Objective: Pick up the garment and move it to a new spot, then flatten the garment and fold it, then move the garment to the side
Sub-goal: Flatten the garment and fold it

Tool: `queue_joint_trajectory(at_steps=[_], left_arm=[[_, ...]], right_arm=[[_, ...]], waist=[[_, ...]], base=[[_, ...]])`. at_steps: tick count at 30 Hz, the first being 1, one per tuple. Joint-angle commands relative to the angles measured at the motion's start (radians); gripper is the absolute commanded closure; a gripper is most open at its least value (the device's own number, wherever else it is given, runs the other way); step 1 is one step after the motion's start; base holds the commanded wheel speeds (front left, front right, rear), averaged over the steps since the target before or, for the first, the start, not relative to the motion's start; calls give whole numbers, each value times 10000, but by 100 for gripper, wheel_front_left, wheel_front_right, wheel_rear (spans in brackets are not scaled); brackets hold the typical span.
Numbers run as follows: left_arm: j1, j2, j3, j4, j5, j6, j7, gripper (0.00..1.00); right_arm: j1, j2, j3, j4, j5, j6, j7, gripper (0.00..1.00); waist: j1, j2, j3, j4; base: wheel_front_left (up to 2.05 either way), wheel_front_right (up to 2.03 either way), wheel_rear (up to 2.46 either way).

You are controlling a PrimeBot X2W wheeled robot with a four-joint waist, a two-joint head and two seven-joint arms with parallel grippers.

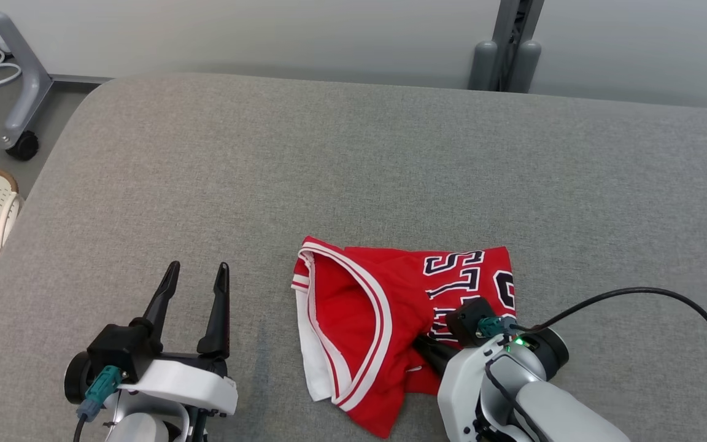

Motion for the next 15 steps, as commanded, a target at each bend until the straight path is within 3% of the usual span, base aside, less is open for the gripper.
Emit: queue_joint_trajectory(at_steps=[1,6,15], left_arm=[[60,38,50,9,75,8,-42,0],[163,38,176,16,175,-30,-42,0],[228,39,270,-16,253,-80,-42,0]], right_arm=[[137,-196,-111,-122,64,-54,16,100],[537,-588,-557,-1031,51,-52,268,100],[1169,-894,-2239,-2524,-468,-31,492,100]], waist=[[0,0,-79,-90],[0,0,-300,-343],[0,0,-446,-598]], base=[[0,0,0],[0,0,0],[0,0,0]])
